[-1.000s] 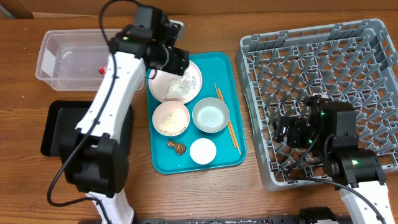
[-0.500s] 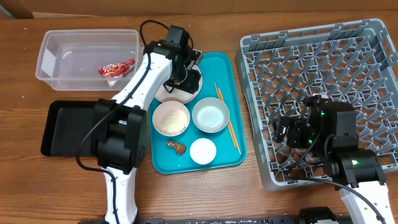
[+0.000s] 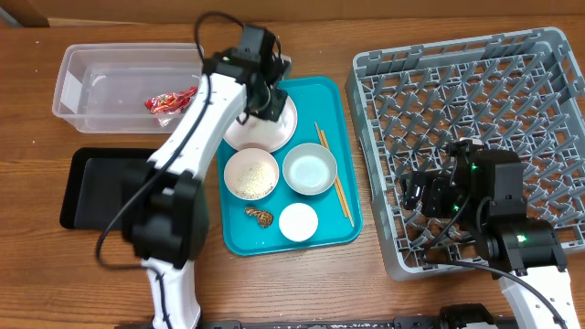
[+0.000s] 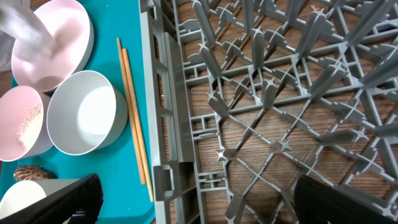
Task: Sort waste into correct bins and load items into the dishwasher
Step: 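Reach the left gripper to the tissue on the pink plate and grasp, then drop the white tissue into the clear plastic bin, then grasp the white cup on the teal tray with the left gripper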
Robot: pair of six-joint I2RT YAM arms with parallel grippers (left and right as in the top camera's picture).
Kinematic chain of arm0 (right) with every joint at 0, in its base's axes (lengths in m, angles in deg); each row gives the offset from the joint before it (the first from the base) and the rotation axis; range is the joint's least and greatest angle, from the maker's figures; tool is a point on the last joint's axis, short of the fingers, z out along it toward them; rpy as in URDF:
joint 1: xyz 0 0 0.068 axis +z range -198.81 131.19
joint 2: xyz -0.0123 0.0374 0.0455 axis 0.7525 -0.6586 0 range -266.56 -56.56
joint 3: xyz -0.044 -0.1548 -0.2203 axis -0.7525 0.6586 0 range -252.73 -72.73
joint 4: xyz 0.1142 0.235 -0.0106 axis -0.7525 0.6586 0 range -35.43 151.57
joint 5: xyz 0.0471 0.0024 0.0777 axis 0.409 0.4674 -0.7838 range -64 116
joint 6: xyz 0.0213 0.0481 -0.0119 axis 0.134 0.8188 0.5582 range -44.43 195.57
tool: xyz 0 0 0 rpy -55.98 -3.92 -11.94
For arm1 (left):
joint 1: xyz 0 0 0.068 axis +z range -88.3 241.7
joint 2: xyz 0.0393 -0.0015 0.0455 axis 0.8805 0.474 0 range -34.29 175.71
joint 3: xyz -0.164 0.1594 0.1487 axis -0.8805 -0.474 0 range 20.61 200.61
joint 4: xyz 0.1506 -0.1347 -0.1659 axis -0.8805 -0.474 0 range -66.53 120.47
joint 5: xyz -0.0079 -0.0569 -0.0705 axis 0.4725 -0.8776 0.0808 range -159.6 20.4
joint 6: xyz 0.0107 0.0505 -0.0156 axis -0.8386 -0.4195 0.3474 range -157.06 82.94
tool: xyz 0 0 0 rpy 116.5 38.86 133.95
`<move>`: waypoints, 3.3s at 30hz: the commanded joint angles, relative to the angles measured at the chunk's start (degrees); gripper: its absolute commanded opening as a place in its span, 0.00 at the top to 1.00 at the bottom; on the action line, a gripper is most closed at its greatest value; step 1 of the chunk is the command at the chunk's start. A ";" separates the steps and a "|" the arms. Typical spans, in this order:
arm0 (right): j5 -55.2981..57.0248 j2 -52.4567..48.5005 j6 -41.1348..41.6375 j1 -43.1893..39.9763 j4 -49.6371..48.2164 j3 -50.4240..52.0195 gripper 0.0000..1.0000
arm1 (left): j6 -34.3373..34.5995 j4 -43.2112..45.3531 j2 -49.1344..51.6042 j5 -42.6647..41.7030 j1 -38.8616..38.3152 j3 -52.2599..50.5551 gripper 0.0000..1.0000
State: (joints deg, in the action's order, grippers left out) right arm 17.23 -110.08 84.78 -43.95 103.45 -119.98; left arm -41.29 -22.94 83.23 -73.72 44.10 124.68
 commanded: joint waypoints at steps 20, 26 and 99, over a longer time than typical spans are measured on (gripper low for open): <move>-0.35 0.35 0.24 -0.22 -0.26 -1.64 0.00 | 3.02 0.83 -9.99 12.83 21.33 2.99 0.88; -0.35 0.35 0.24 -0.22 -0.26 -1.64 0.00 | 2.99 -0.15 -8.66 11.56 22.47 2.99 0.58; -0.31 0.35 0.24 -0.22 0.55 -1.64 0.00 | 8.07 -2.99 -24.20 -12.20 -13.99 -41.44 0.50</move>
State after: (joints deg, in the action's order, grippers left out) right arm 17.23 -110.08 84.78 -43.95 104.19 -120.00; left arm -32.55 -26.08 55.82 -85.07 31.49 83.63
